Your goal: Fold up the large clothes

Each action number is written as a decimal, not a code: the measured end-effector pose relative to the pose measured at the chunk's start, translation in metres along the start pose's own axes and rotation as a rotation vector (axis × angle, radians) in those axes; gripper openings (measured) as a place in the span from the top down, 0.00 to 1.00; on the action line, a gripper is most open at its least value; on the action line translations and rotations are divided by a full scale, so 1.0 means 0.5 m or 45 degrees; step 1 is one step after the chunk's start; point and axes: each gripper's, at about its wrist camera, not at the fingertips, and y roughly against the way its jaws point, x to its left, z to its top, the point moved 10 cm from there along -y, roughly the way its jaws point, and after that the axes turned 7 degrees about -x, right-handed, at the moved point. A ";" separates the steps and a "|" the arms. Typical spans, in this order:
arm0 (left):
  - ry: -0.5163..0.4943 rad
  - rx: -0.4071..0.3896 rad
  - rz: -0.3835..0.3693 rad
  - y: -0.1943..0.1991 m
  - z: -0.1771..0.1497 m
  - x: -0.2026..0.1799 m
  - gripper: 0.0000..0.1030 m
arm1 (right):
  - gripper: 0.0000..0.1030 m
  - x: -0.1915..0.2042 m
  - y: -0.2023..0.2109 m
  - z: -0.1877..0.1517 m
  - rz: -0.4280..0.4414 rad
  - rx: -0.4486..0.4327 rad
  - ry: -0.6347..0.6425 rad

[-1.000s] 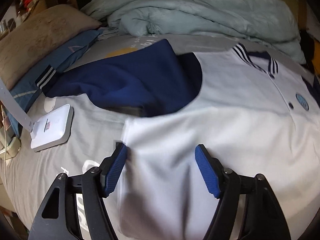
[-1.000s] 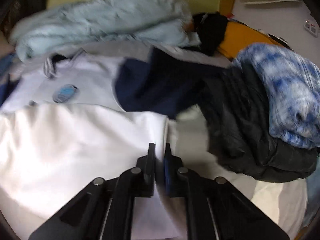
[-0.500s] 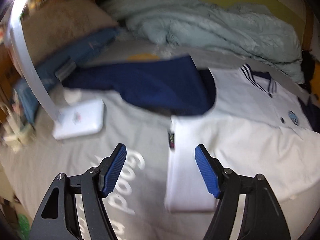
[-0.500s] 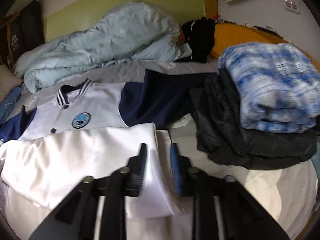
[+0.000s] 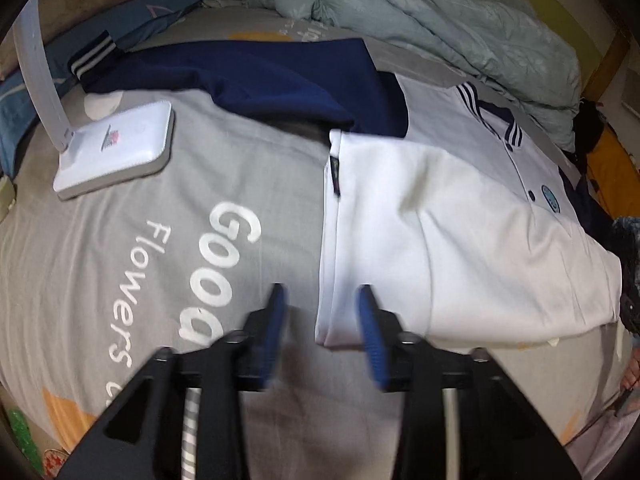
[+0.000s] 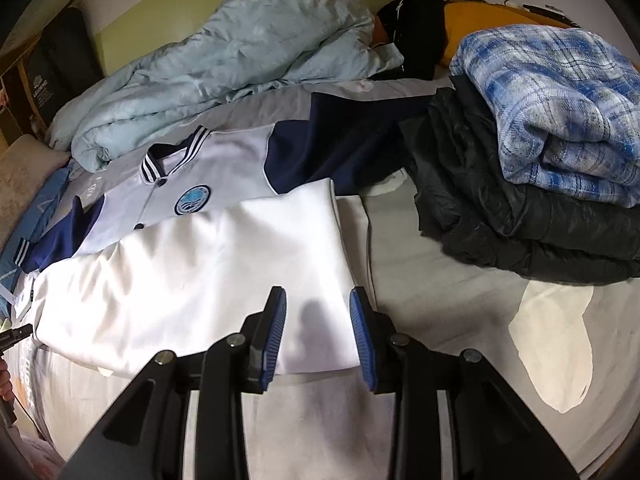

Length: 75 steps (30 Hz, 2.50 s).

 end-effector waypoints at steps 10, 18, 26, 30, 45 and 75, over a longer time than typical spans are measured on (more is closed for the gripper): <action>-0.119 -0.067 0.080 0.001 0.011 -0.003 0.97 | 0.66 0.036 -0.021 -0.022 0.024 0.079 0.033; -0.140 -0.119 0.191 0.017 0.036 0.002 0.96 | 0.65 0.011 -0.031 -0.036 -0.049 0.114 0.051; -0.332 -0.271 0.261 0.054 0.052 -0.040 0.79 | 0.48 0.005 -0.016 -0.022 -0.069 0.076 0.060; -0.341 -0.374 0.156 0.093 0.068 -0.080 0.54 | 0.32 0.005 -0.008 -0.009 -0.053 0.038 0.032; -0.244 -0.288 0.161 0.018 0.052 -0.107 0.02 | 0.66 -0.039 -0.025 0.002 -0.077 0.051 -0.034; -0.307 -0.333 0.160 0.042 0.055 -0.141 0.02 | 0.68 -0.041 -0.012 0.023 -0.154 -0.028 -0.003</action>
